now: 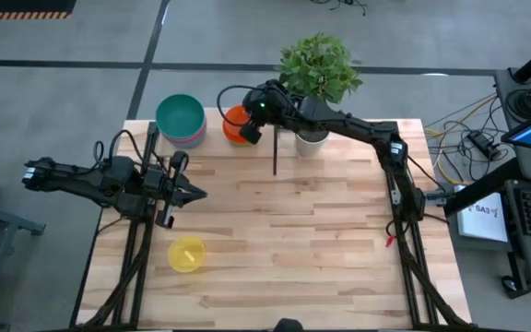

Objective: Place and stack bowls onto a shelf
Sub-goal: Stack the transparent orange bowl on top of the transparent violet bowl on the shelf, then stack the transparent yellow bowl on top of the transparent orange bowl on the shelf

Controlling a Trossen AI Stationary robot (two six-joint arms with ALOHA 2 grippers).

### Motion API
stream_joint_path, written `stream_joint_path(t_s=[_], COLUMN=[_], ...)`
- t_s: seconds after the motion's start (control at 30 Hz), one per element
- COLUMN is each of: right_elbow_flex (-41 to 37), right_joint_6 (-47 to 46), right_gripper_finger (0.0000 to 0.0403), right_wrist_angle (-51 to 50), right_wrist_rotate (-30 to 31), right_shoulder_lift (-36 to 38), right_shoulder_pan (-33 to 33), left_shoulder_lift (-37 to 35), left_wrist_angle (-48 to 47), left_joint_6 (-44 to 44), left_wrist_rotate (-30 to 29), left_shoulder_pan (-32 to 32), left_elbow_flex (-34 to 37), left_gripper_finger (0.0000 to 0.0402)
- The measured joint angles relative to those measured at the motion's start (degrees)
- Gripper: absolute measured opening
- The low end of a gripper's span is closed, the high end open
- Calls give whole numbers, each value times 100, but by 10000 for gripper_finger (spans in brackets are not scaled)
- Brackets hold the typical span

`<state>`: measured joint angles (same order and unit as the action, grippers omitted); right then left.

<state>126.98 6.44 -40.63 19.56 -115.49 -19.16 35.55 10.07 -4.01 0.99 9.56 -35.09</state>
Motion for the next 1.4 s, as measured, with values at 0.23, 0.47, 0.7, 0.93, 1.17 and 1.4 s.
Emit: stream_joint_path(t_s=[0.23, 0.47, 0.7, 0.93, 1.17, 1.4], right_elbow_flex=[-55, -114, -247, -488, -476, -449], right_joint_6=[15, 99, 232, 264, 483, 916], right_gripper_finger=[9, 9, 11, 53, 105, 116], right_wrist_angle=[128, 370, 483, 736, 774, 803], right_wrist_rotate=[152, 159, 165, 204, 457, 403], right_shoulder_lift=[-5, -5, -5, -5, -5, 152], right_shoulder_pan=[-1, -2, -2, -9, -13, 198], left_shoulder_lift=[0, 0, 0, 0, -2, 2], left_wrist_angle=[-11, -13, -15, -22, -50, -121], left_joint_6=[0, 0, 0, 0, 0, -43], left_wrist_rotate=[0, 0, 0, 0, 0, 0], left_shoulder_pan=[0, 0, 0, 0, 0, -2], left_elbow_flex=[0, 0, 0, 0, 0, 0], left_gripper_finger=[0, 0, 0, 0, 0, 0])
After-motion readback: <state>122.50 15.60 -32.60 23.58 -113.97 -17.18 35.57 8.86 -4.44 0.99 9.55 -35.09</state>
